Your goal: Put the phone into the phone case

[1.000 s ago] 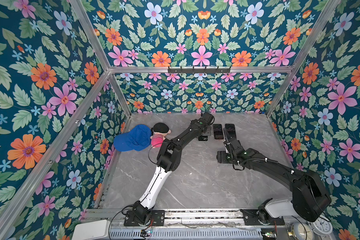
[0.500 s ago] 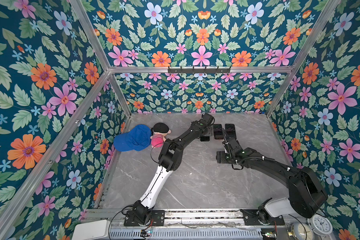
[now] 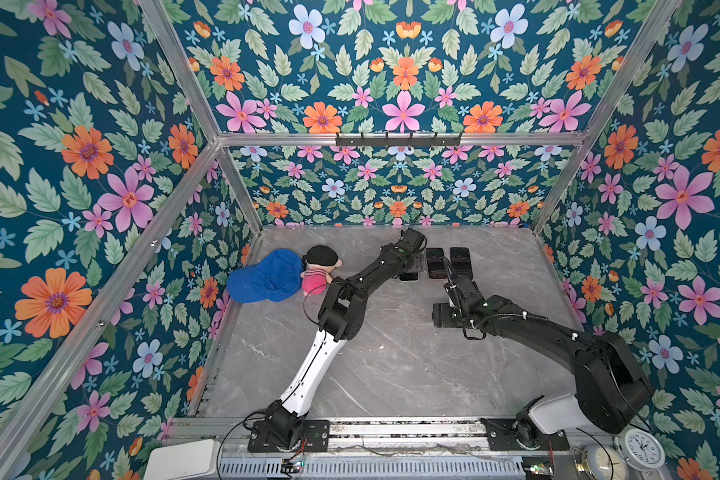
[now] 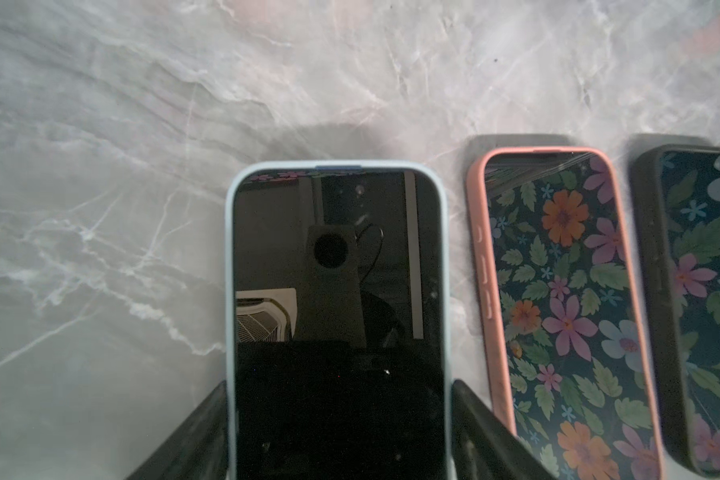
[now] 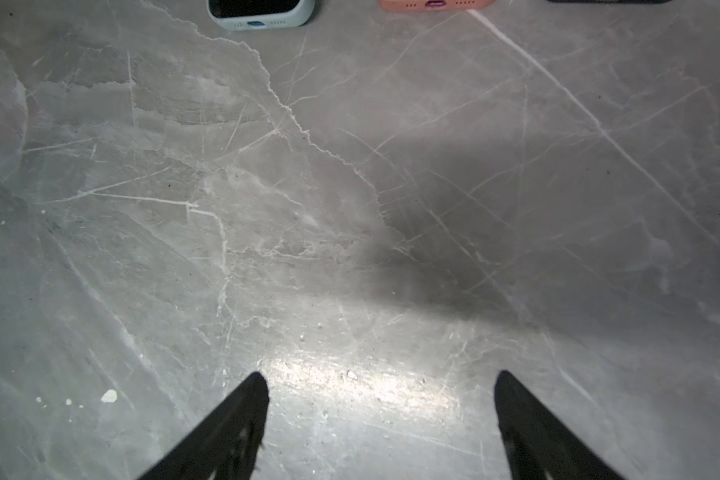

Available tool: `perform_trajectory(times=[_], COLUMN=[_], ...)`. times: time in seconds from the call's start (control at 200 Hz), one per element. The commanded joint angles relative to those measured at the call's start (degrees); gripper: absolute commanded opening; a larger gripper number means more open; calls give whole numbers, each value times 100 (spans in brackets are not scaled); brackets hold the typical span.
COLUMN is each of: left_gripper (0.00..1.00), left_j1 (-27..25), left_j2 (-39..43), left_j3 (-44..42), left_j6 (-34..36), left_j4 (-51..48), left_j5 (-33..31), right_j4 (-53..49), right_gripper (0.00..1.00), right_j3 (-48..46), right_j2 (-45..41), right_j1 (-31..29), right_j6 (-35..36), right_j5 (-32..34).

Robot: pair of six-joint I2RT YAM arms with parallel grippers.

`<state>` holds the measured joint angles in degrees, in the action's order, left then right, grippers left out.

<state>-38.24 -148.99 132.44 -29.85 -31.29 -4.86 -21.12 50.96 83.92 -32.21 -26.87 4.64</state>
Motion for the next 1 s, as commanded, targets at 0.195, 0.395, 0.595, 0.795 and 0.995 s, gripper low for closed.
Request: perform_trajectory(times=[0.195, 0.395, 0.595, 0.795, 0.995], left_gripper=[87, 92, 92, 91, 91], left_j1=[10, 6, 1, 2, 1], left_j2=[244, 567, 950, 1025, 2139], left_j3=[-295, -612, -1288, -1353, -2730], left_j6=[-54, -116, -250, -219, -70], left_j4=[238, 240, 610, 571, 1253], left_j5=[56, 117, 429, 504, 429], right_j4=[40, 23, -24, -6, 261], right_gripper=[85, 84, 84, 84, 85], right_j3=[46, 138, 134, 127, -19], right_j2=[20, 87, -68, -49, -255], right_j1=[-4, -4, 37, 47, 56], right_j6=[-53, -38, 16, 43, 380], right_j5=[19, -4, 99, 101, 532])
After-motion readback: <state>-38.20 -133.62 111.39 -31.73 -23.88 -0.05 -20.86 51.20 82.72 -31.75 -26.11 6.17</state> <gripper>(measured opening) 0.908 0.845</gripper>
